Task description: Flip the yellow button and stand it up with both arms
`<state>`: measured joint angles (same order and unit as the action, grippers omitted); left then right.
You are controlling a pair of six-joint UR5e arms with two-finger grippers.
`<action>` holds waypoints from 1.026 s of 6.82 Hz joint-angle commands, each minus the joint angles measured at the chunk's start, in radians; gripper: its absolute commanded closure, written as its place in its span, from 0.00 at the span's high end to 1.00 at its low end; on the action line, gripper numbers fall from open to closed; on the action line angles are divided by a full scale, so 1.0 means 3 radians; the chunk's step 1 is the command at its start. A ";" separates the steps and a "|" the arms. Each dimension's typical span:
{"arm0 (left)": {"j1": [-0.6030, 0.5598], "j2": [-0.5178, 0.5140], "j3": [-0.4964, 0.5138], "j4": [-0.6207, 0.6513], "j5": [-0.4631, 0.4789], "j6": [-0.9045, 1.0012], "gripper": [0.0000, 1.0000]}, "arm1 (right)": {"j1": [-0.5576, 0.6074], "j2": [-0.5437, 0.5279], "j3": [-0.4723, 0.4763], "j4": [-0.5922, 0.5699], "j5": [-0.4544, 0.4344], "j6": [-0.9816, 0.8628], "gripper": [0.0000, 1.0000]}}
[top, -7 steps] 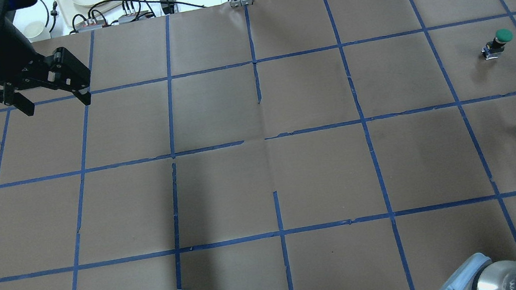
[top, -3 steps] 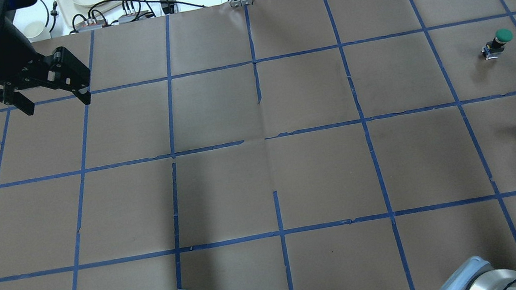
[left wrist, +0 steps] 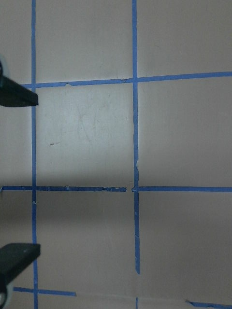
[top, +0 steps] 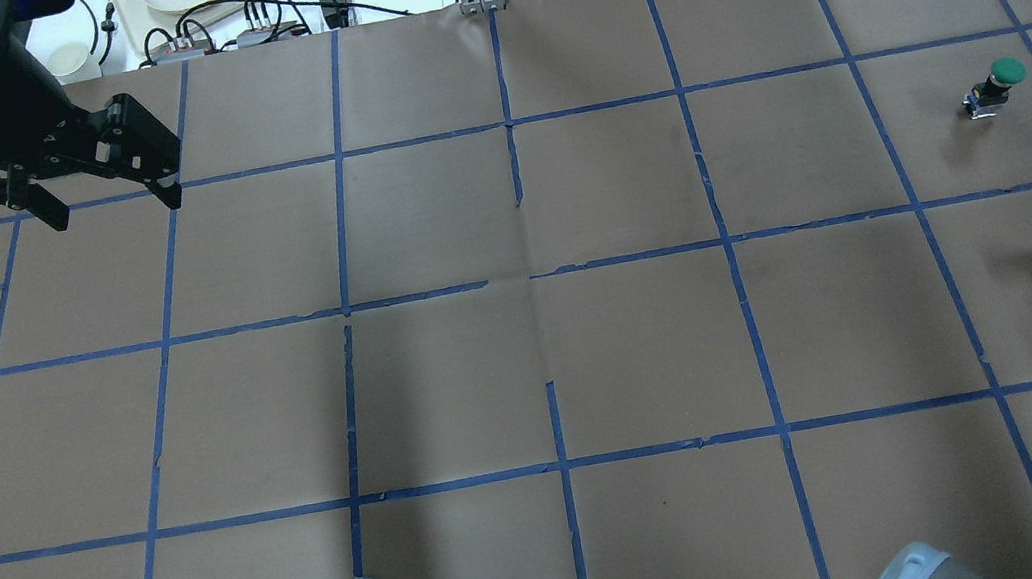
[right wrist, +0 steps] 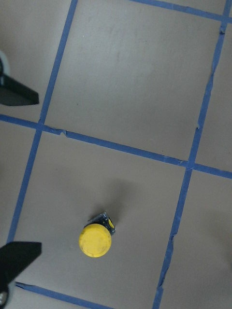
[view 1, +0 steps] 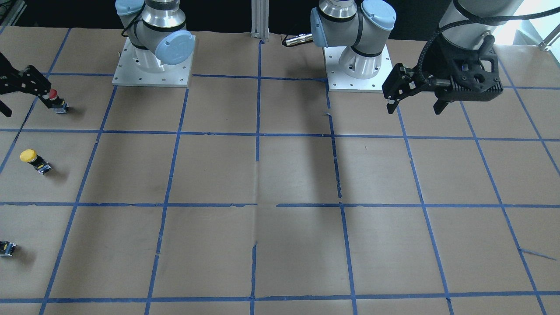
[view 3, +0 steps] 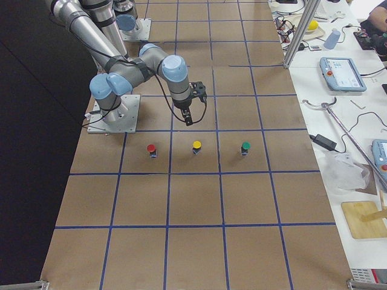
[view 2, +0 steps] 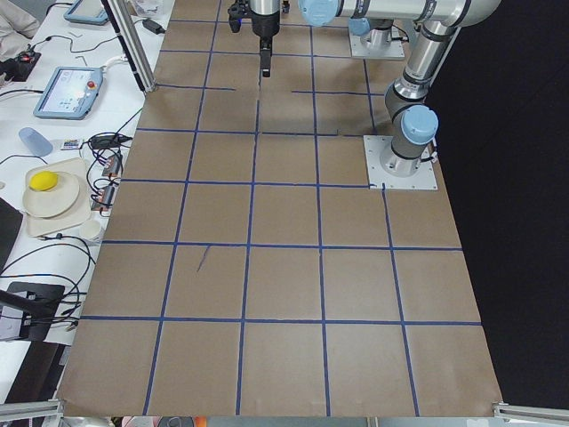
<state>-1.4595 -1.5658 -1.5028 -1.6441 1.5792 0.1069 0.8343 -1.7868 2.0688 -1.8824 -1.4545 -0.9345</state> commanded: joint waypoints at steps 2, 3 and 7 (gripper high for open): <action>0.0053 -0.0006 0.0003 0.0019 0.0003 0.0002 1.00 | 0.0980 -0.0099 -0.0517 0.0749 -0.0163 0.1985 1.00; 0.0054 -0.0006 -0.0002 0.0019 -0.0002 0.0002 1.00 | 0.1165 0.0028 -0.0778 0.0934 -0.0158 0.2253 1.00; 0.0064 -0.0012 0.0003 0.0025 -0.0008 0.0002 1.00 | 0.2151 0.0193 -0.1363 0.1472 -0.0285 0.3628 1.00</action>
<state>-1.4417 -1.5691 -1.5023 -1.6372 1.5775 0.1074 1.3873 -1.7306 1.6955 -1.4910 -1.5344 0.0200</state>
